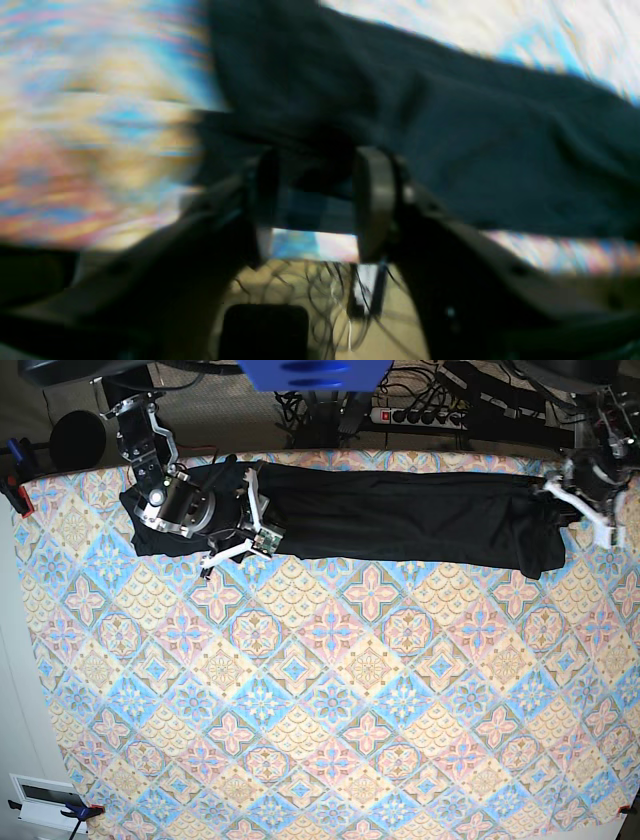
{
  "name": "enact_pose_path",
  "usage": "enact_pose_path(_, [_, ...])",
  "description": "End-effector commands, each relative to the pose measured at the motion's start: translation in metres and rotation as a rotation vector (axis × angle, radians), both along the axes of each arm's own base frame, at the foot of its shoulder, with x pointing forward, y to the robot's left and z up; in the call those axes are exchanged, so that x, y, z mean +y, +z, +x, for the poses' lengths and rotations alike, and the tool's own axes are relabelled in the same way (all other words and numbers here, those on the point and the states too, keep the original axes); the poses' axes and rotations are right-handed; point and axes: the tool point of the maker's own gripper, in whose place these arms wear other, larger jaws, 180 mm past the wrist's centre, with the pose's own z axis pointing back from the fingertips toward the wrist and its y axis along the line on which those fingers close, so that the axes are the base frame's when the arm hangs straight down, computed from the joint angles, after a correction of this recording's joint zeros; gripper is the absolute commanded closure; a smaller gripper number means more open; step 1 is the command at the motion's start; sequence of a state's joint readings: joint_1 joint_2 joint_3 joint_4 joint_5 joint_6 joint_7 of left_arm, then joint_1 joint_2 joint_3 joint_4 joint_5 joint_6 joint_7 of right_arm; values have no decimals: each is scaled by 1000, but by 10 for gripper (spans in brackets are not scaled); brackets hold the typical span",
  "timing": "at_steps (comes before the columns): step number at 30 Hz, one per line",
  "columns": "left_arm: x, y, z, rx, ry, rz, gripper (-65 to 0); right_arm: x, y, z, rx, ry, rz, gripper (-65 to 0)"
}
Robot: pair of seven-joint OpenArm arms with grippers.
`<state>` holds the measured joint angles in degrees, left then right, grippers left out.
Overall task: Layout the t-shirt on the table in an organized manner, then fold the t-shirt properly
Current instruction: 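Hold the folded strip ends with both grippers and straighten it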
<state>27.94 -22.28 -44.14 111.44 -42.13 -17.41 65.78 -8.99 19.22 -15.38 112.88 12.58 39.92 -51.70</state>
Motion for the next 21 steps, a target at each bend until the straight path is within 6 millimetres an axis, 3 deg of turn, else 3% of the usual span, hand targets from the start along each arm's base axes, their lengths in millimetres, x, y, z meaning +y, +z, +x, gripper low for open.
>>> enact_pose_path(1, [9,9,5,-32,12,18,-277,4,11,5,-30,9,28,-166])
enact_pose_path(5, [40,8,10,17,60,18,-284,4,11,5,-30,9,28,-166])
enact_pose_path(14, [64,-4,38,77,42,-147,-285,4,11,5,-31,10,30,-166])
enact_pose_path(21, [61,-26,51,141,36,-203,-308,5,12,6,-36,10,32,-166])
